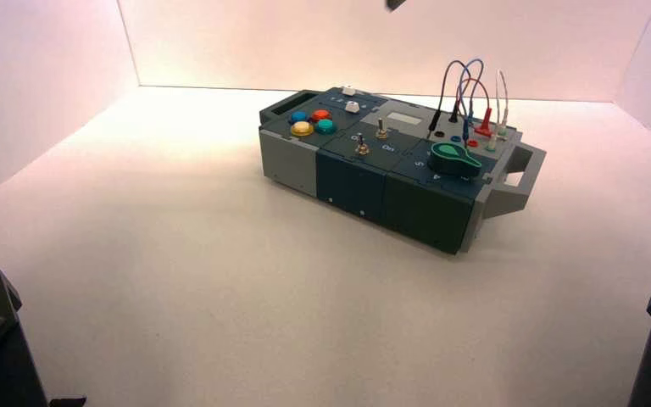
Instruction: Push the blue button with the right gripper.
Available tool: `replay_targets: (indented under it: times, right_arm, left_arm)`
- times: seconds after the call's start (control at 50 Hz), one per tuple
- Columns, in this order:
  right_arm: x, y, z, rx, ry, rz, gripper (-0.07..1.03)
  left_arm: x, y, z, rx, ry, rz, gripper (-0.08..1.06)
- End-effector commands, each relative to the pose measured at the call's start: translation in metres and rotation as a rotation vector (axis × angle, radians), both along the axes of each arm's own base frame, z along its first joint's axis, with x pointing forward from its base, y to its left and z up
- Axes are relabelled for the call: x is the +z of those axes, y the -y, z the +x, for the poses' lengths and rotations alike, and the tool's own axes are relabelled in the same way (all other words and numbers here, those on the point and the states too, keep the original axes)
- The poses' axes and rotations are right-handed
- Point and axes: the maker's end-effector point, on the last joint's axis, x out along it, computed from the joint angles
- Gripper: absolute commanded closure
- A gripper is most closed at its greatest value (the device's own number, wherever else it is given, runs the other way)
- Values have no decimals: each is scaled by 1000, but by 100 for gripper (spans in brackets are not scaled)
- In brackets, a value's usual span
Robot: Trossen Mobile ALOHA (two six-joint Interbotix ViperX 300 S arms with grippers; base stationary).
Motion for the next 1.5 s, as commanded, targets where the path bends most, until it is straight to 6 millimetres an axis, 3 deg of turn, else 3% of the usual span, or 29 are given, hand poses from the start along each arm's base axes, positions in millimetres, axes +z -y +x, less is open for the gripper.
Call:
replay_targets:
  times: [0.02,0.34,0.82,1.16,1.5]
  right_arm:
    - [4,-18,5,38,17,8,99]
    - [-34,-39,15,77,-35,-29,99]
    - [-76,-100,28,200,-55,-61,99]
    - [-95,-114,49,201,-56,-69,99]
    - [-118,-117,53,206,-98,-99,99]
  left_arm:
    - [33,-1,-1,8,85,-26,101]
    - [51,-3,-6,20,155,-35,101]
    - [55,0,-16,-36,147,-33,101]
    - [53,0,-16,-43,140,-30,101]
    - [52,1,-16,-45,139,-28,101]
